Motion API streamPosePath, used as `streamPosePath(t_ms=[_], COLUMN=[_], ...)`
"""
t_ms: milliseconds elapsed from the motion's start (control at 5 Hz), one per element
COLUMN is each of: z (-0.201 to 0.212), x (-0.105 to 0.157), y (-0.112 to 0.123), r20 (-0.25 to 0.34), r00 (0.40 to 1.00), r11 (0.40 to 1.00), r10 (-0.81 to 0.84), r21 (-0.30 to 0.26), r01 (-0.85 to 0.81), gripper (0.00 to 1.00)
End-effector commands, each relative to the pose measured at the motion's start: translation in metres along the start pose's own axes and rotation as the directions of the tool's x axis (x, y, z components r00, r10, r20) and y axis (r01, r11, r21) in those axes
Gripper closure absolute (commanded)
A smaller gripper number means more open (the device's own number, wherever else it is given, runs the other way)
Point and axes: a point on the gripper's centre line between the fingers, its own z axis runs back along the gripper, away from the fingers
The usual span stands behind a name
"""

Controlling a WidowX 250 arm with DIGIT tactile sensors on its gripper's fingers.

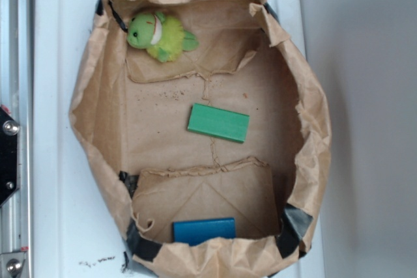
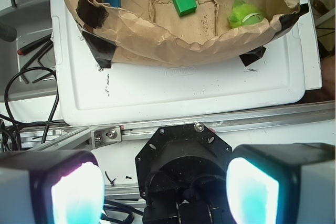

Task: Grab the green block.

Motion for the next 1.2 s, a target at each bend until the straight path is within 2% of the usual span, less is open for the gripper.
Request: streamPosePath(t_ms=[0,200,600,800,1000], z=[0.0,-0.008,-0.042,-0.078,-0.101], x=[0.0,0.05,0.106,0.119,0.131], y=[0.0,0.02,0.045,0.053,0.053], r20=[0.0,0.012,-0.001,0.003,-0.019], r00=[1.0,0.999,0.999,1.0,1.0], r11=[1.0,0.999,0.999,0.998,0.996], r10=[0.0,0.046,0.046,-0.014,-0.005], r21=[0.0,-0.007,0.022,0.069,0.089], r01=[0.0,-0.046,-0.046,0.013,0.006], gripper=[0.0,0.0,0.0,0.0,0.0])
